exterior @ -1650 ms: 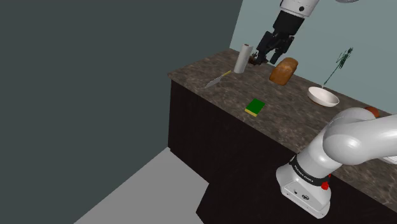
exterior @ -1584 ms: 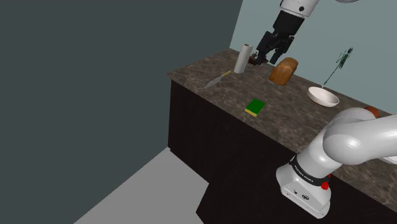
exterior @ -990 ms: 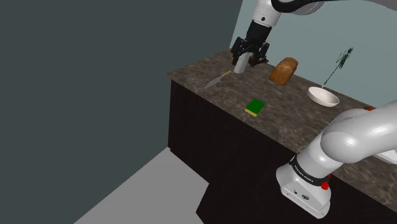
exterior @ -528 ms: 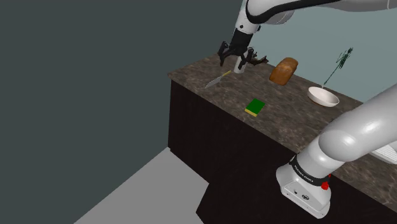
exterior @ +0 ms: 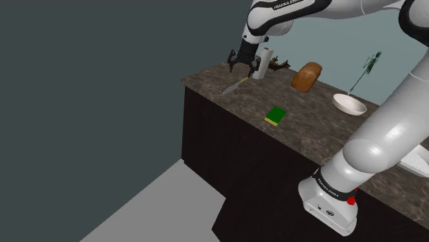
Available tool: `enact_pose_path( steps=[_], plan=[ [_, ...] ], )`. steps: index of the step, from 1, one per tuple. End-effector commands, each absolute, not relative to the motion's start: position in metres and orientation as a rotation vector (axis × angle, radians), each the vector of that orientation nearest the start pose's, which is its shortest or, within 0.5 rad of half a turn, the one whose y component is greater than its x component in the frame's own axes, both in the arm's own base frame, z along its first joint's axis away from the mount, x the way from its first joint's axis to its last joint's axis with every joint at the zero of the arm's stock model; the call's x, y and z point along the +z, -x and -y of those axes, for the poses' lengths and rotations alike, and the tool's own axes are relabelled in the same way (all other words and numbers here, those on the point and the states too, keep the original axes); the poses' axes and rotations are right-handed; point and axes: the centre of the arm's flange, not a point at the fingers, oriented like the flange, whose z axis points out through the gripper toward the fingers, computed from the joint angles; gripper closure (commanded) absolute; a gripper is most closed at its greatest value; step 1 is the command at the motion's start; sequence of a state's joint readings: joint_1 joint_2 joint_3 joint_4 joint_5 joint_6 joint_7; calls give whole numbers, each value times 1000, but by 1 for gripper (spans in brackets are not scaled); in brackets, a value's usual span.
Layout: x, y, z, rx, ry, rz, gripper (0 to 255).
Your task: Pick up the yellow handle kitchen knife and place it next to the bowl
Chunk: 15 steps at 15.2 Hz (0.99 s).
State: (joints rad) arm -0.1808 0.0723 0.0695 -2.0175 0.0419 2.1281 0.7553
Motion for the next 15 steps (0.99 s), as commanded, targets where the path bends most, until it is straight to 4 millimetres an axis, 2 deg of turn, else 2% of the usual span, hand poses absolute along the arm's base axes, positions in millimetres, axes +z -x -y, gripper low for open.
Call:
enact_pose_path(
  steps=[1, 8, 15],
  plan=[
    [405, -584, 77, -32, 2748, -1423, 0],
    [356, -634, 136, -19, 2581, -1730, 0],
    [308, -666, 202, -5, 2391, -2004, 0]
  ],
)
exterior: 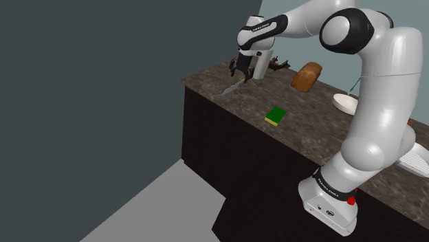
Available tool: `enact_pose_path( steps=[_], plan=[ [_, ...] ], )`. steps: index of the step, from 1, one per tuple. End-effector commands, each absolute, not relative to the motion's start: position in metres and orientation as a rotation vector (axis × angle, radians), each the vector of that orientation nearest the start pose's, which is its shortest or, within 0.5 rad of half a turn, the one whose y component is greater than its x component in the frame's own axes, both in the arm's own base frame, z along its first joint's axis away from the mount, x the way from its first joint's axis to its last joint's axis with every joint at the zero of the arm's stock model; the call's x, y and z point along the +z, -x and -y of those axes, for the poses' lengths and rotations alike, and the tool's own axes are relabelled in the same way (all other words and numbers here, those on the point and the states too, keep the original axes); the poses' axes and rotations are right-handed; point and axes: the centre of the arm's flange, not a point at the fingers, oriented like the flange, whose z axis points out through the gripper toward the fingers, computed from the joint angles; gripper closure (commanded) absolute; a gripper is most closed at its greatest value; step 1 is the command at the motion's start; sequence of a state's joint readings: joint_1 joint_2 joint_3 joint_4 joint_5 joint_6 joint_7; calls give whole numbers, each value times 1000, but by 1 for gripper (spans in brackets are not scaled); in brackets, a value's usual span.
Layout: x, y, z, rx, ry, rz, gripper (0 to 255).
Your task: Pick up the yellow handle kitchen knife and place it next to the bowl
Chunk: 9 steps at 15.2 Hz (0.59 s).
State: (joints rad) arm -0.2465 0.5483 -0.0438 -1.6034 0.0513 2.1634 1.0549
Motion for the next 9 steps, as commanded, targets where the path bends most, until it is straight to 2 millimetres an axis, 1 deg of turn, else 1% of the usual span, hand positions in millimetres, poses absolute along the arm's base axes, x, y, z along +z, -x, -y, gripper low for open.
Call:
enact_pose_path(
  steps=[1, 7, 9],
  plan=[
    [302, -666, 202, -5, 2391, -2004, 0],
    [271, -667, 201, -5, 2391, -2004, 0],
    [268, -667, 201, -5, 2391, -2004, 0]
  ],
)
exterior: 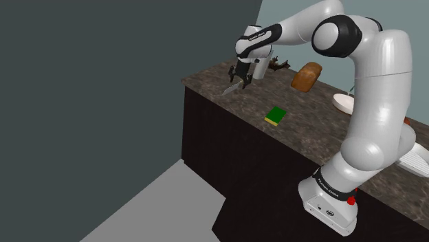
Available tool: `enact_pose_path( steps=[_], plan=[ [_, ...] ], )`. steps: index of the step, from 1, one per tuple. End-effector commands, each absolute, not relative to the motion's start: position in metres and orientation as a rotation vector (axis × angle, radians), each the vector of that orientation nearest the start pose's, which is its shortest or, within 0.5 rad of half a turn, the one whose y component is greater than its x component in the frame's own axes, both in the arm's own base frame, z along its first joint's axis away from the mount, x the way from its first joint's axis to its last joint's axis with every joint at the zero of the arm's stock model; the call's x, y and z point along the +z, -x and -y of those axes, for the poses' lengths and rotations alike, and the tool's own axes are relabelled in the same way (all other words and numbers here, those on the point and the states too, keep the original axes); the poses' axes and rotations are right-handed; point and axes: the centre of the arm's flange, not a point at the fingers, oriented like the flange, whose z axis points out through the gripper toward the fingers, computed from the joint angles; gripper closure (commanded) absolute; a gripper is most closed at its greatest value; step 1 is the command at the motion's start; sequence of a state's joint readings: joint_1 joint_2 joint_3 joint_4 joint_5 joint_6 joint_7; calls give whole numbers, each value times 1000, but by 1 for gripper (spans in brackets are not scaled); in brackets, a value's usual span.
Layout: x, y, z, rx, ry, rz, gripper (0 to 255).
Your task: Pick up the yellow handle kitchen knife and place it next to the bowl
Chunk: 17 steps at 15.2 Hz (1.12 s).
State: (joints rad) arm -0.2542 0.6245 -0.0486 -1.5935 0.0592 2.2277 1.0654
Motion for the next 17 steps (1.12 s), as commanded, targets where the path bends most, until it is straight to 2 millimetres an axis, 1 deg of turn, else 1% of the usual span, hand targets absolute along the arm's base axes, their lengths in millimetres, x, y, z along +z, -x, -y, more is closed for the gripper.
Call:
enact_pose_path(
  steps=[1, 6, 7, 16, 17],
  plan=[
    [268, -667, 201, -5, 2391, -2004, 0],
    [268, -667, 201, -5, 2391, -2004, 0],
    [268, -667, 201, -5, 2391, -2004, 255],
    [268, -667, 201, -5, 2391, -2004, 255],
    [273, -667, 201, -5, 2391, -2004, 255]
  ],
)
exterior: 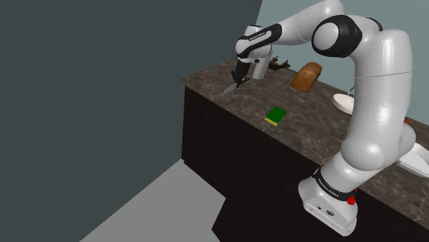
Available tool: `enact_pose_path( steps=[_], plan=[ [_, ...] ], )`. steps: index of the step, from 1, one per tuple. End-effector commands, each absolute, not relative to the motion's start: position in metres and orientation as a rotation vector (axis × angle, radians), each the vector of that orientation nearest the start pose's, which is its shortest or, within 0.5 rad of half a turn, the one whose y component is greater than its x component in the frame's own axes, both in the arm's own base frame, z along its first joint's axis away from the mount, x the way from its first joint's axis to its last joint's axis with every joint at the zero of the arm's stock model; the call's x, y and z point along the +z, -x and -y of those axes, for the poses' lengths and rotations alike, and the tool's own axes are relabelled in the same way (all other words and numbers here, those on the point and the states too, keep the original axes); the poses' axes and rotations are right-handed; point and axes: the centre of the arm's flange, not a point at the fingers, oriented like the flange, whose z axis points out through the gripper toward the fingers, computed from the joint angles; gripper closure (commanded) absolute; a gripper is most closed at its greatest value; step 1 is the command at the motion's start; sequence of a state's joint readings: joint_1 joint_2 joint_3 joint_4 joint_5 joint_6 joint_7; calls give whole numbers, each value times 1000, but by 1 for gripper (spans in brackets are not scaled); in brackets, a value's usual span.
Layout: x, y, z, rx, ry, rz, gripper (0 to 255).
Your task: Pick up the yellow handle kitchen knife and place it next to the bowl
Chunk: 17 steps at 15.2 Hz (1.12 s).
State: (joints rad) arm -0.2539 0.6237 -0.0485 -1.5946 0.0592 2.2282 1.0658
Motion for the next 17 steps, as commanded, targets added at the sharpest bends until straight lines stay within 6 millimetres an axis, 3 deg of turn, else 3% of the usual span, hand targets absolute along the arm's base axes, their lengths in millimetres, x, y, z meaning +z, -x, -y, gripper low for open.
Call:
enact_pose_path(
  steps=[1, 17],
  plan=[
    [278, -667, 201, -5, 2391, -2004, 255],
    [363, -667, 201, -5, 2391, -2004, 255]
  ],
)
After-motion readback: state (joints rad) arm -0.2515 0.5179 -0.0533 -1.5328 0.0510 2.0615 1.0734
